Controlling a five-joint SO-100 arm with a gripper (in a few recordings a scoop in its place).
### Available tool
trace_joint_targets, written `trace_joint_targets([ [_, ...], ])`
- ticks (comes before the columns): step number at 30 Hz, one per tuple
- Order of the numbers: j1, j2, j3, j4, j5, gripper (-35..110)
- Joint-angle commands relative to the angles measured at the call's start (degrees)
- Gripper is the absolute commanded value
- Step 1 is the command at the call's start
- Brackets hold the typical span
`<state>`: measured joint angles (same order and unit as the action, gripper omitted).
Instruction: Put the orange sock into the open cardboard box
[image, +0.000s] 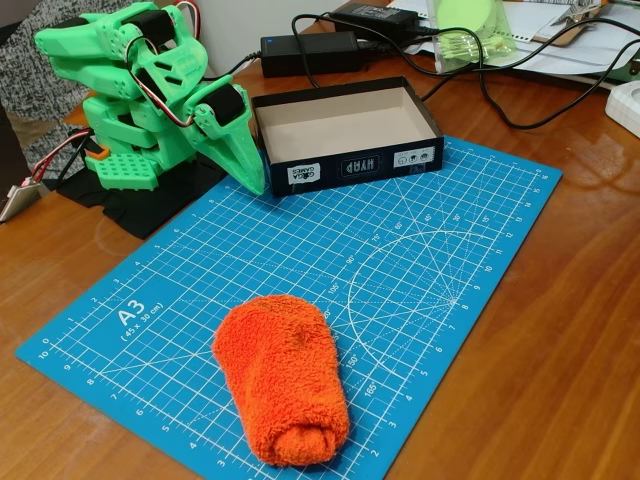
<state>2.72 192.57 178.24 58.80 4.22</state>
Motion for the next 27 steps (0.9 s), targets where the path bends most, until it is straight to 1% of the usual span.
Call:
trace_joint_targets([
  [1,-1.2,1.0,-1.2,1.8,4.3,0],
  [27,-0.4,1.0,-1.2,1.8,4.6,0],
])
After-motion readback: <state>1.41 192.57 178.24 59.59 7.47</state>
